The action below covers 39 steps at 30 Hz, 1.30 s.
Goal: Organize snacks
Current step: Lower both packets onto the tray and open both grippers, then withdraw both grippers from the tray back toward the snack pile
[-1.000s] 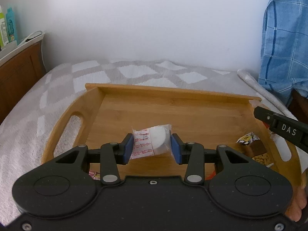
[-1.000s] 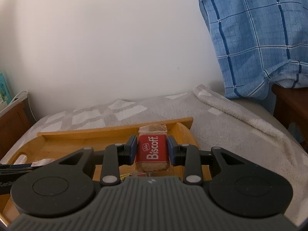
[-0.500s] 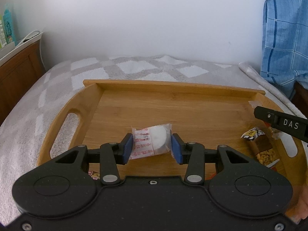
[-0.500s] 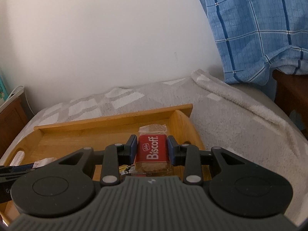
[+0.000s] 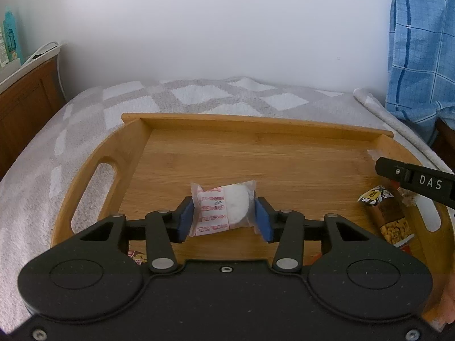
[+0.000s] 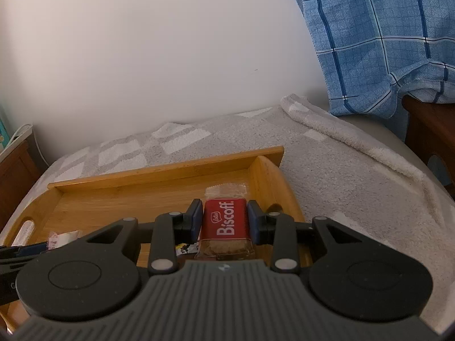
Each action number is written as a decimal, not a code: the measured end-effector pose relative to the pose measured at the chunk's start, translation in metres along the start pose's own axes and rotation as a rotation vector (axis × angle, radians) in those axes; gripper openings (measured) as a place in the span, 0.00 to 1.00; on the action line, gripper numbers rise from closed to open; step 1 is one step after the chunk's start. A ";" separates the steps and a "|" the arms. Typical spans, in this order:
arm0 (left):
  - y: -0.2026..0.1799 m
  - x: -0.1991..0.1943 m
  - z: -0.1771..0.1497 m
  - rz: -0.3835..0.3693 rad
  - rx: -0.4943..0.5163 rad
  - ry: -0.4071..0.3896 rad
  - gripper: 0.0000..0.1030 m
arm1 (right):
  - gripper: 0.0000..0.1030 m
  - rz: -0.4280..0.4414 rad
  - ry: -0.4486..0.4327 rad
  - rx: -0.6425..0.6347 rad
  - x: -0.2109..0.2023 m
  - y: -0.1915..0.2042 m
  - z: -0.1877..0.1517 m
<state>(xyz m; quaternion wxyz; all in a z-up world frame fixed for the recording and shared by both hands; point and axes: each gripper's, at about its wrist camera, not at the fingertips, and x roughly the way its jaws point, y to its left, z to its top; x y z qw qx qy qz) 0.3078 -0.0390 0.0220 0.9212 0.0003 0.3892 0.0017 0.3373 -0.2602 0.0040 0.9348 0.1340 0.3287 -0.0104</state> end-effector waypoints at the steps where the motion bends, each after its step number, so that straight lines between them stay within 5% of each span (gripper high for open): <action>1: 0.000 0.000 0.000 -0.001 0.001 0.002 0.44 | 0.41 0.006 -0.004 0.005 0.000 0.000 0.000; 4: 0.001 -0.001 0.001 0.001 0.002 0.006 0.47 | 0.45 0.016 -0.032 0.028 -0.004 -0.003 -0.001; 6: 0.000 -0.002 0.001 0.001 -0.001 0.008 0.52 | 0.58 0.029 -0.066 0.033 -0.010 -0.005 -0.002; 11: 0.000 -0.025 -0.002 0.004 0.029 -0.044 0.82 | 0.74 0.047 -0.175 0.015 -0.035 -0.002 -0.006; 17: -0.003 -0.062 -0.009 -0.021 0.074 -0.088 0.96 | 0.83 0.075 -0.219 0.001 -0.069 0.000 -0.019; 27: 0.004 -0.125 -0.054 -0.083 0.070 -0.096 1.00 | 0.99 0.077 -0.278 0.013 -0.144 -0.005 -0.066; 39: 0.045 -0.179 -0.126 -0.064 0.037 -0.124 1.00 | 1.00 0.028 -0.274 0.052 -0.216 -0.005 -0.137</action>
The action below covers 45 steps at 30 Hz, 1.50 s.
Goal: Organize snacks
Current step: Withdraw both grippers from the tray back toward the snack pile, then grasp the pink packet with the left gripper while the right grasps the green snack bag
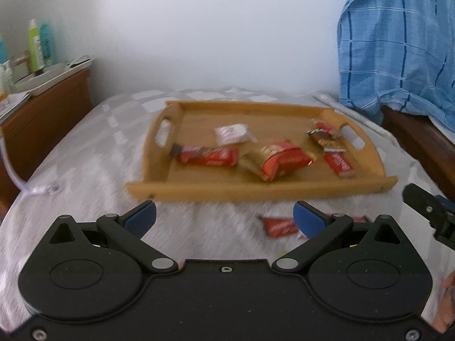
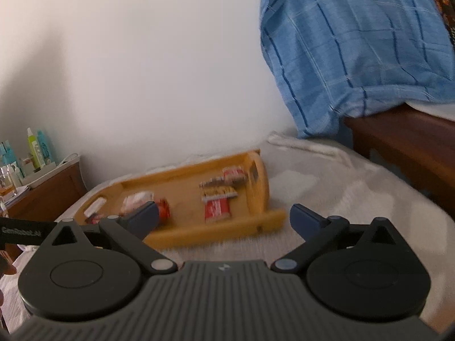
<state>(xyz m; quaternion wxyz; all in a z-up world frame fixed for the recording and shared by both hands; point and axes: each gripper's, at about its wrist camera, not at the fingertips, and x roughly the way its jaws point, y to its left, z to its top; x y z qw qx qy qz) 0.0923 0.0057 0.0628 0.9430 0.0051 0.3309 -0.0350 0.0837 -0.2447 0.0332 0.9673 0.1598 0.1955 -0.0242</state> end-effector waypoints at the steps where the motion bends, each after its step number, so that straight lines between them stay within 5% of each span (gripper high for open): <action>1: 0.004 -0.003 -0.006 0.013 -0.004 -0.005 1.00 | 1.00 -0.004 0.006 0.012 -0.004 0.000 -0.004; 7: 0.029 -0.009 -0.035 0.126 -0.004 -0.029 1.00 | 1.00 0.007 0.064 0.027 -0.028 0.010 -0.030; 13: 0.046 -0.007 -0.055 0.162 -0.008 -0.002 1.00 | 1.00 0.030 0.109 -0.030 -0.046 0.031 -0.053; 24: 0.061 0.008 -0.056 0.099 -0.099 0.034 0.98 | 0.99 0.036 0.144 -0.264 -0.057 0.076 -0.089; 29: 0.060 0.019 -0.058 0.075 -0.123 0.084 0.82 | 0.94 0.056 0.159 -0.295 -0.051 0.086 -0.097; 36: 0.053 0.016 -0.061 0.085 -0.086 0.075 0.64 | 0.80 0.060 0.167 -0.328 -0.046 0.094 -0.106; 40: 0.052 0.012 -0.062 0.087 -0.079 0.066 0.59 | 0.50 0.070 0.154 -0.372 -0.047 0.099 -0.109; 45: 0.051 0.006 -0.062 0.082 -0.087 0.059 0.50 | 0.35 0.110 0.158 -0.422 -0.054 0.106 -0.110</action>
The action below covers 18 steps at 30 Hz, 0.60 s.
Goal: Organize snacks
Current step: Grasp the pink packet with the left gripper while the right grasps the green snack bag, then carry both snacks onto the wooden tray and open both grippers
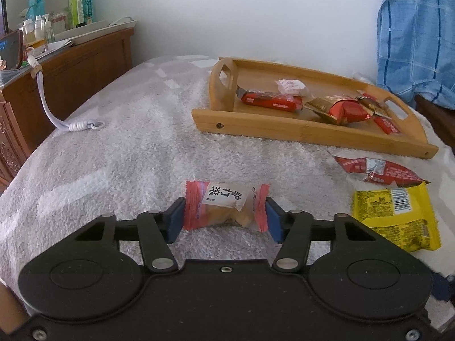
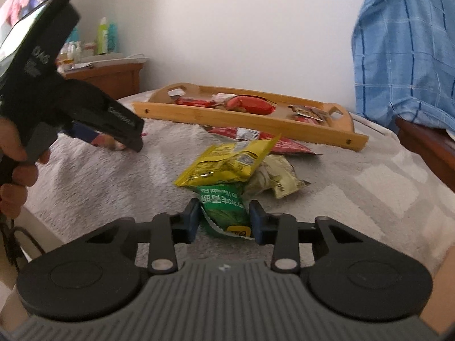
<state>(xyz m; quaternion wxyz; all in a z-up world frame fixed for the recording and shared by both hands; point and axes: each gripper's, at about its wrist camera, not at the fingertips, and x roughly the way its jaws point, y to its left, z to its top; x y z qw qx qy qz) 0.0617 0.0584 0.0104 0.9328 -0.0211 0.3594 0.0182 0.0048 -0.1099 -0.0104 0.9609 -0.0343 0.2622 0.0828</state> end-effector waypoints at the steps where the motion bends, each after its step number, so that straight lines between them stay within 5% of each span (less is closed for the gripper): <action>1: 0.000 -0.002 0.000 -0.004 -0.002 -0.002 0.48 | 0.33 0.014 0.000 -0.002 -0.002 0.000 0.001; 9: -0.008 -0.012 0.001 -0.029 0.002 -0.004 0.43 | 0.25 0.101 -0.034 0.010 -0.022 -0.001 0.010; 18: -0.026 -0.028 0.021 -0.053 0.035 -0.046 0.43 | 0.25 0.089 -0.101 0.151 -0.044 -0.037 0.035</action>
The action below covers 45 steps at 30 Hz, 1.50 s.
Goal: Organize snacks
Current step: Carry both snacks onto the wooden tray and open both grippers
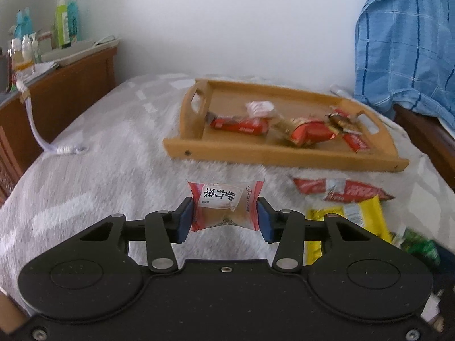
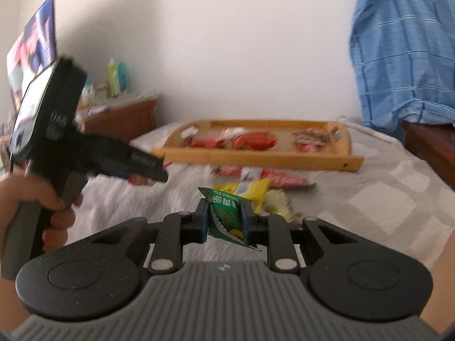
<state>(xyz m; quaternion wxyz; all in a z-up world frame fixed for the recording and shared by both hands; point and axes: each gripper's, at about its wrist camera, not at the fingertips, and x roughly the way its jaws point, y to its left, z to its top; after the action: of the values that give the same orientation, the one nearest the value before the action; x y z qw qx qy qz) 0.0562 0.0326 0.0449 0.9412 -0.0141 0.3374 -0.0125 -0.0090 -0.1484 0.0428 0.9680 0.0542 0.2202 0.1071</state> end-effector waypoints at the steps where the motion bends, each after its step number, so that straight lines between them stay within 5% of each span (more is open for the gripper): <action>1: -0.002 -0.001 0.003 -0.002 0.003 -0.003 0.43 | 0.25 -0.004 -0.011 0.007 -0.001 -0.004 0.005; 10: -0.019 0.006 0.045 -0.030 0.018 -0.039 0.43 | 0.25 -0.082 -0.127 -0.024 0.026 -0.044 0.048; 19: -0.026 0.049 0.094 -0.026 0.027 -0.055 0.43 | 0.25 -0.103 -0.176 0.047 0.099 -0.102 0.083; 30: -0.019 0.130 0.146 0.018 -0.010 -0.028 0.43 | 0.25 -0.036 -0.094 0.110 0.186 -0.116 0.099; 45: -0.027 0.187 0.135 0.065 0.015 0.065 0.43 | 0.26 -0.057 0.047 0.074 0.233 -0.100 0.089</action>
<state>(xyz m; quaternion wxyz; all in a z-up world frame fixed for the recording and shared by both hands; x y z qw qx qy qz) 0.2857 0.0020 0.0312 0.9296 0.0041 0.3681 0.0152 0.2539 -0.1966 0.0108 0.9626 0.0814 0.2481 0.0725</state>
